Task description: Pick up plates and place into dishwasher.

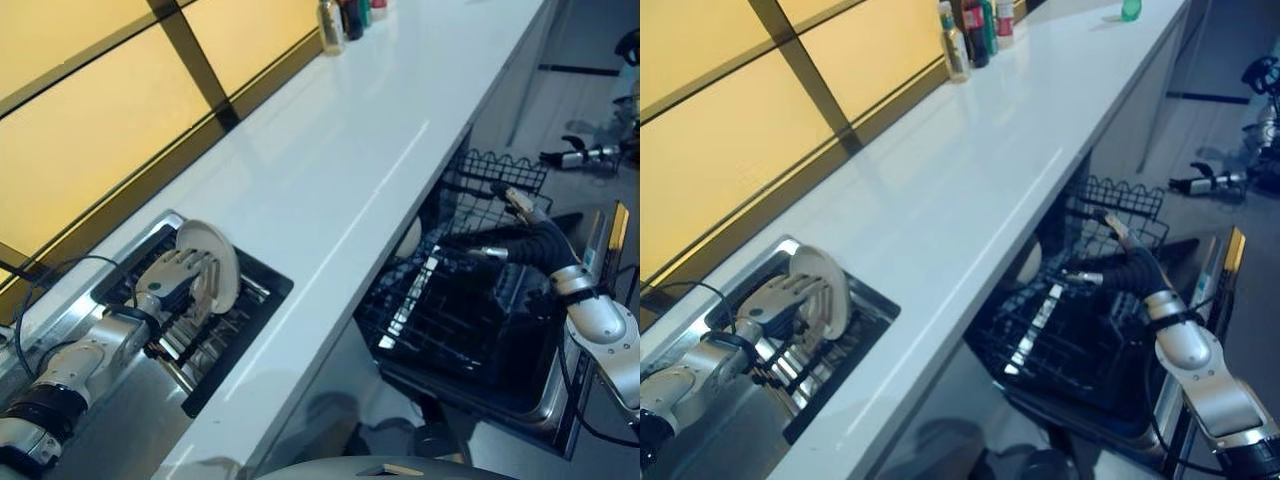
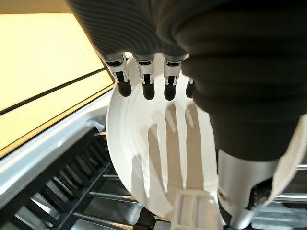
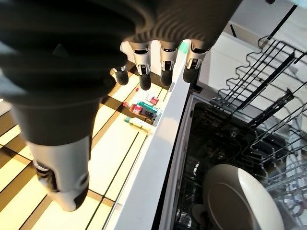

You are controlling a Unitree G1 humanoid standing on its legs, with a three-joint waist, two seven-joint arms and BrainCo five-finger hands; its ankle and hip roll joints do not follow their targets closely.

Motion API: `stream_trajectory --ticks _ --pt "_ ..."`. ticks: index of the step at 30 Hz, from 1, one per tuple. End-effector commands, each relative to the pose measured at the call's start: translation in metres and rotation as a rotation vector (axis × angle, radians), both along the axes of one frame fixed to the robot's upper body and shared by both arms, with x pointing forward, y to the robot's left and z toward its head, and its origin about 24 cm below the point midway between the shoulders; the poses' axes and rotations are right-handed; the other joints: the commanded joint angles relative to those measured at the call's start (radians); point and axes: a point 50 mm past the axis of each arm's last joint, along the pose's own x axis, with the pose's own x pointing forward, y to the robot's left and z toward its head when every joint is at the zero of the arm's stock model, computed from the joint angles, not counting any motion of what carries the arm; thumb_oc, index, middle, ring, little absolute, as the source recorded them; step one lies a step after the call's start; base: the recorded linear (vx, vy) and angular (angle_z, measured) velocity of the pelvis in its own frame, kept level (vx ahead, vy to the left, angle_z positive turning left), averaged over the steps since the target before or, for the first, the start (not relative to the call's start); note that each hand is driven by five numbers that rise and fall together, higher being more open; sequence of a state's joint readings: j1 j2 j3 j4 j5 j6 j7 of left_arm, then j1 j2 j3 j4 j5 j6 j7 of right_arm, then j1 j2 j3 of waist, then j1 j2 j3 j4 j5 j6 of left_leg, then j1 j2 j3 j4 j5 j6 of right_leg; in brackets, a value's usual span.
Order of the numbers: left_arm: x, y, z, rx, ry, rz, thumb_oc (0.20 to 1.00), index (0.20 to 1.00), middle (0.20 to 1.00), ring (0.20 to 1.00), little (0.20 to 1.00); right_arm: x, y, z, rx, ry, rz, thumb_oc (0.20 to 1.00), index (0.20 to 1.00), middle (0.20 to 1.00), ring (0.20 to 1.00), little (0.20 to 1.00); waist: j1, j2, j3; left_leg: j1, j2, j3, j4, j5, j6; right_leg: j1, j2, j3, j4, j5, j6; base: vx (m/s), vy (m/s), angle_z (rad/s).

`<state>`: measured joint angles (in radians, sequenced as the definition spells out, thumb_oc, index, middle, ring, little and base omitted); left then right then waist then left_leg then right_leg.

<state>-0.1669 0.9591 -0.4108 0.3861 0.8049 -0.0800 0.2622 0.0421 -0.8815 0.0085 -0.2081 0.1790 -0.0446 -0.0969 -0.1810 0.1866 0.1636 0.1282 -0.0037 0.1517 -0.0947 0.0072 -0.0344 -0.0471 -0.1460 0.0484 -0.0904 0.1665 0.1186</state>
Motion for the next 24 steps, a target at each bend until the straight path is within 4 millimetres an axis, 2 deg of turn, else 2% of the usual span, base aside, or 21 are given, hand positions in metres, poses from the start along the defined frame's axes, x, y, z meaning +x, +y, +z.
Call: stream_trajectory --ticks 1,9,19,24 --pt "0.021 0.023 0.04 0.084 -0.198 0.082 1.0 1.0 1.0 1.0 1.0 0.011 0.005 0.036 -0.02 -0.147 0.05 1.0 1.0 1.0 1.0 1.0 -0.016 -0.04 -0.003 -0.061 -0.036 0.035 0.015 -0.039 0.043 -0.039 -0.05 0.031 0.147 -0.139 0.059 0.0 0.027 -0.08" --pt "0.021 0.038 0.057 0.122 -0.517 0.185 1.0 1.0 1.0 1.0 1.0 0.01 0.005 0.031 -0.019 -0.143 0.057 1.0 1.0 1.0 1.0 1.0 -0.018 -0.049 0.002 -0.068 -0.037 0.039 0.02 -0.038 0.042 -0.044 -0.052 0.034 0.148 -0.139 0.057 0.01 0.013 -0.05" --pt "0.012 0.035 0.047 0.115 -0.55 0.168 1.0 1.0 1.0 1.0 1.0 0.008 0.003 0.027 -0.007 -0.133 0.039 1.0 1.0 1.0 1.0 1.0 0.0 -0.051 -0.01 -0.067 -0.037 0.019 0.022 -0.038 0.036 -0.032 -0.057 0.016 0.146 -0.15 0.051 0.0 -0.003 0.0" --pt "0.007 0.036 0.048 0.112 -0.573 0.163 1.0 1.0 1.0 1.0 1.0 0.006 0.001 0.026 -0.01 -0.125 0.034 1.0 1.0 1.0 1.0 1.0 0.005 -0.045 -0.013 -0.063 -0.036 0.011 0.023 -0.038 0.034 -0.025 -0.06 0.009 0.149 -0.155 0.049 0.0 0.0 0.0"
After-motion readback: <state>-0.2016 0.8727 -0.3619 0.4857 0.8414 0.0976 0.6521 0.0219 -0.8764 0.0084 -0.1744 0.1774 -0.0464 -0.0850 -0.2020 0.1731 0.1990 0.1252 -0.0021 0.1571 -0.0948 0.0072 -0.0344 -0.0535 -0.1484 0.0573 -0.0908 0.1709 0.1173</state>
